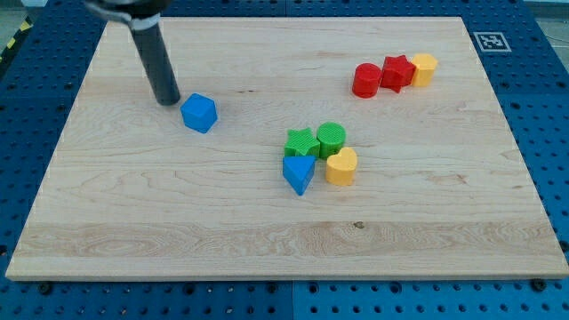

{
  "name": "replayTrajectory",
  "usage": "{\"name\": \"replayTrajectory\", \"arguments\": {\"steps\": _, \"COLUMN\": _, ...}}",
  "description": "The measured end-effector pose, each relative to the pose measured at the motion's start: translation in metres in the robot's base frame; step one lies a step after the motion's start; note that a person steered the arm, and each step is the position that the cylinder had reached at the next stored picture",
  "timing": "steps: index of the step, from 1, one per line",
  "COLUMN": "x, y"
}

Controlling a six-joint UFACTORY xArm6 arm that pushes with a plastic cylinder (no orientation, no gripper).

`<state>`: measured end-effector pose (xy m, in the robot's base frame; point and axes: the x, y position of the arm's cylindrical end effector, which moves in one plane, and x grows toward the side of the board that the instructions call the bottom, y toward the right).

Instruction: Move the blue cube to the bottom of the blue triangle

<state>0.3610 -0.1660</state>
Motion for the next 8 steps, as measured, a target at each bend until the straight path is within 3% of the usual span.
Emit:
{"name": "replayTrajectory", "arguments": {"steps": 1, "x": -0.014, "y": 0.031}}
{"name": "replayTrajectory", "arguments": {"steps": 2, "x": 0.004, "y": 0.046}}
{"name": "replayTrajectory", "arguments": {"steps": 5, "x": 0.046, "y": 0.051}}
{"name": "replayTrajectory", "arguments": {"steps": 8, "x": 0.05, "y": 0.047}}
